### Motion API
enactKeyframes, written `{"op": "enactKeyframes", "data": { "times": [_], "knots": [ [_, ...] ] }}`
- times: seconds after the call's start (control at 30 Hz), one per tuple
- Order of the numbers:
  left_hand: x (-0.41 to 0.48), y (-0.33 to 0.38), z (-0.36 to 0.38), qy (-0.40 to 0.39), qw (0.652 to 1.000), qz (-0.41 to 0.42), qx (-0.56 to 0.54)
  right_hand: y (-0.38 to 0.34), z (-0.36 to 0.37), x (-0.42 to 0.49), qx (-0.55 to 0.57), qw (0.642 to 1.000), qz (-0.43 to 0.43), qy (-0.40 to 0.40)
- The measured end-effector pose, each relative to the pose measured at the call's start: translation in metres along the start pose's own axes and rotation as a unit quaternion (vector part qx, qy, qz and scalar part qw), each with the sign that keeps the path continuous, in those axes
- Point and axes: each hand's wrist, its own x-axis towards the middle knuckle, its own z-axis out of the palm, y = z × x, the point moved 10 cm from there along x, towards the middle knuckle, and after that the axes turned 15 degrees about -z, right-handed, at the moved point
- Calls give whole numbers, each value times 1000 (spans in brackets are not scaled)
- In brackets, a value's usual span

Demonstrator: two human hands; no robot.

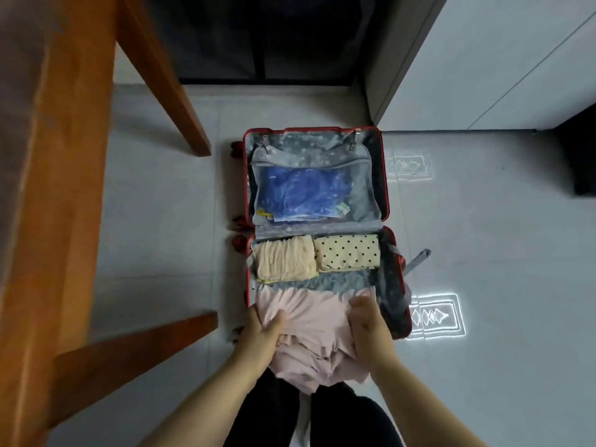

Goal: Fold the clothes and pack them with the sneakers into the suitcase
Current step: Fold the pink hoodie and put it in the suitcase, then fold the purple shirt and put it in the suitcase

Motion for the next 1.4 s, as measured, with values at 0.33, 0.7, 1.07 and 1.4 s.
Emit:
{"op": "enactKeyframes", "data": {
  "times": [0.33, 0.7, 1.07, 1.4],
  "knots": [
    [314, -80, 68, 112, 993, -38, 21, 225, 178, 189, -53, 984, -20, -168],
    [384, -95, 99, 301, 840, 195, 407, 307, 238, 231, -420, 882, -23, -213],
    [109, -16, 41, 134, 924, 91, 347, 73, 120, 70, -270, 937, -31, -220],
    [-187, 76, -89, 259, 893, 188, 317, -241, 3, -60, -359, 880, -266, -160]
  ]
}}
